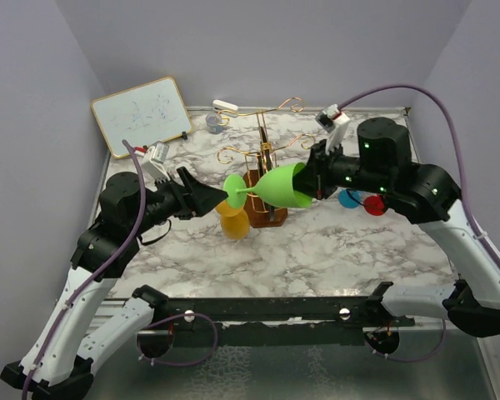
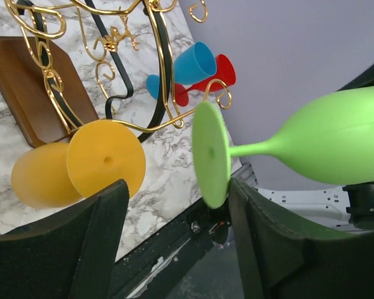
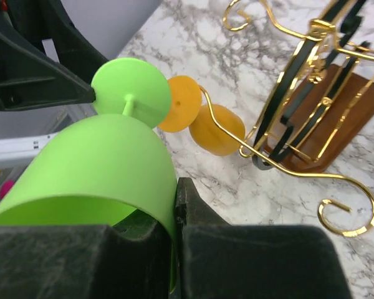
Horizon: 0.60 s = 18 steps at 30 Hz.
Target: Take the wine glass off the wine glass rack
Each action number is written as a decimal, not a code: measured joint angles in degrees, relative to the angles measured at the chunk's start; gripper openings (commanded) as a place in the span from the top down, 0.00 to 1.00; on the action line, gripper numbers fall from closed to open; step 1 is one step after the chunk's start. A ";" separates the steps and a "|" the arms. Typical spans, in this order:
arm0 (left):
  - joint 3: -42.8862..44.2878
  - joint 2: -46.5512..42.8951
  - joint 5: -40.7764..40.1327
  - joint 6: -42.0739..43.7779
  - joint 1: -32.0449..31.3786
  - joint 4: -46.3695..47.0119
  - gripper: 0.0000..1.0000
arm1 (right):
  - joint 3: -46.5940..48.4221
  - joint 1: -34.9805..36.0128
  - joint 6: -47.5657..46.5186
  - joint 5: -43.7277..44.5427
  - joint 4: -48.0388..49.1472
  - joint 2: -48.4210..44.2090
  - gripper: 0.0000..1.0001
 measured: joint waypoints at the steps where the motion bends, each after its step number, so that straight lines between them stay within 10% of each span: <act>1: 0.15 -0.09 -0.44 0.07 0.00 -0.70 0.32 | 0.02 0.09 0.42 1.79 -0.48 -1.55 0.99; 18: 2.86 -3.54 -8.59 1.33 0.07 -8.90 0.32 | 6.47 0.11 5.09 53.83 -18.43 -8.33 0.99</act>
